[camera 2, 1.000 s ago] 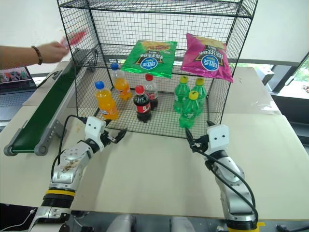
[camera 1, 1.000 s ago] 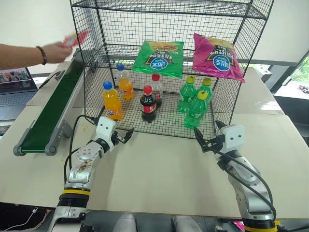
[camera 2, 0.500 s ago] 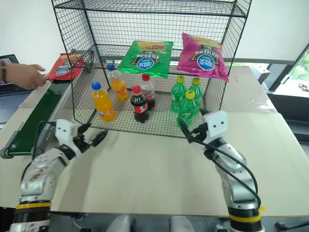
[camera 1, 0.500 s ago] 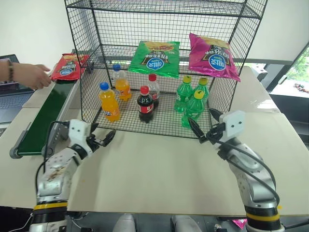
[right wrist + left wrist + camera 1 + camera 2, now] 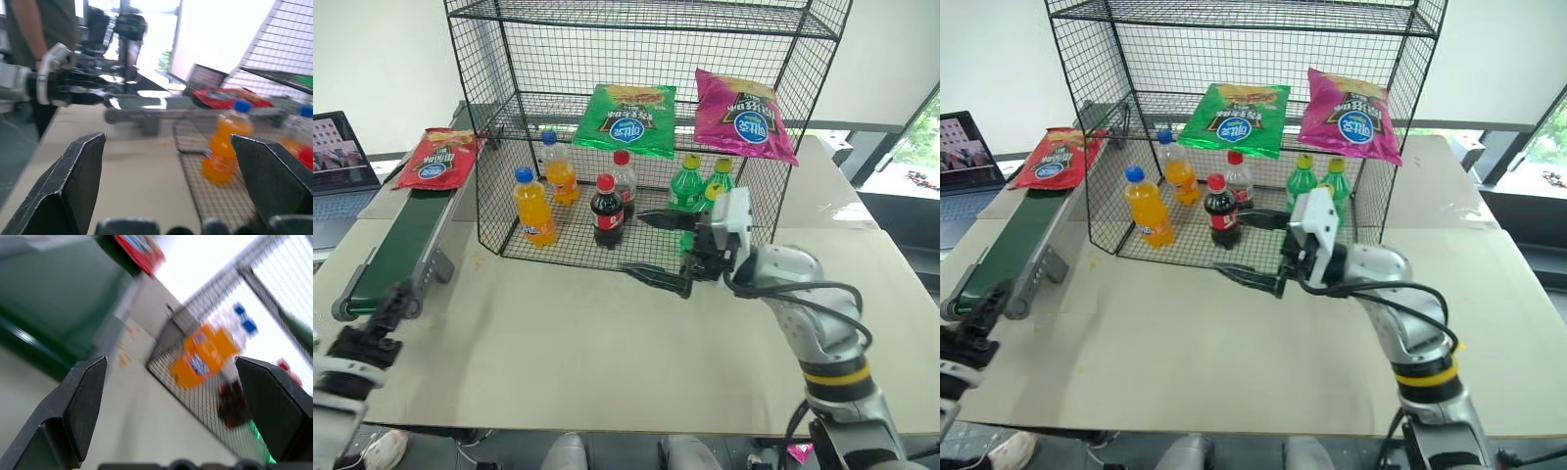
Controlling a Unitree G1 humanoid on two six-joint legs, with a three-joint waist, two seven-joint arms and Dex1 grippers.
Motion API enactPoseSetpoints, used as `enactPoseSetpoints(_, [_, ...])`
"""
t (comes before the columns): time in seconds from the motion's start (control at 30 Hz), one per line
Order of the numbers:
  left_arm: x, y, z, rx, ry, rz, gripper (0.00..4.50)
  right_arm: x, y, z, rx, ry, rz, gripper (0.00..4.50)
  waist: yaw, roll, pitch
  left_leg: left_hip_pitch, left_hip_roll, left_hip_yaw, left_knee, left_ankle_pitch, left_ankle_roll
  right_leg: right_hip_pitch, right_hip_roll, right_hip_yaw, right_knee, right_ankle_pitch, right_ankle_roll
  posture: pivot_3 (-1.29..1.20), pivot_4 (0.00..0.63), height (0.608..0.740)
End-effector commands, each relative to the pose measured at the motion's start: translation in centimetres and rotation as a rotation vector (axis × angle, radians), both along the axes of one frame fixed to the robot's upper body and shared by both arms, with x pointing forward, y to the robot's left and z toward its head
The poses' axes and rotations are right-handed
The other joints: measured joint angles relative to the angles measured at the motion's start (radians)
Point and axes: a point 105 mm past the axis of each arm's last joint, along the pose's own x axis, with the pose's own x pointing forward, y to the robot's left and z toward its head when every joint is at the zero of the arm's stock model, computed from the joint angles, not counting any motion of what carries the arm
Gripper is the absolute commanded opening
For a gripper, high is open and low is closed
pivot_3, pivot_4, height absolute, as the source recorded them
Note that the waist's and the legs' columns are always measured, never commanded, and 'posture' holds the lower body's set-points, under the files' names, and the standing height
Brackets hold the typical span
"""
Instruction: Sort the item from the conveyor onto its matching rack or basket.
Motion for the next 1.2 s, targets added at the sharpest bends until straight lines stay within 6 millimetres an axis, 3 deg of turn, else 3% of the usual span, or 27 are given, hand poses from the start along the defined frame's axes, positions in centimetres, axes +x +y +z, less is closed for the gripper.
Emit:
enactPoseSetpoints(0.03, [-1.5,1.7,0.1,-0.160,-0.054,0.077,4.45,-1.7,1.1,1.9,0.029,-0.072,0.166,4.50,0.000,0.000,0.000,0.000,0.000,0.000,0.000,0.000,0.000,0.000,0.000,0.000,0.000,0.000,0.000,0.00,0.150,0.740])
enactPoseSetpoints(0.2, [-2.4,2.5,-1.3,-0.269,-0.046,0.107,4.45,-2.6,1.7,3.0,0.035,-0.095,0.271,4.50,-0.001,0.000,0.000,-0.001,0.000,-0.004,-0.001,0.000,0.000,0.000,-0.001,-0.007,0.000,0.000,-0.002,0.00,0.150,0.740])
enactPoseSetpoints(0.37, [-2.2,2.8,-2.6,-0.311,-0.032,0.106,4.45,-2.7,1.8,3.1,0.019,-0.103,0.316,4.50,0.000,0.000,0.000,0.000,0.000,-0.007,-0.002,0.001,-0.002,0.000,-0.001,-0.010,0.000,-0.001,-0.003,0.00,0.150,0.740])
enactPoseSetpoints(1.2, [0.1,3.6,-1.6,-0.270,-0.076,0.066,4.45,-2.1,1.6,3.7,0.023,-0.123,0.270,4.50,-0.003,0.000,0.000,-0.001,0.000,-0.008,-0.005,0.002,-0.004,-0.001,-0.001,-0.011,0.000,-0.001,-0.004,0.00,0.150,0.740])
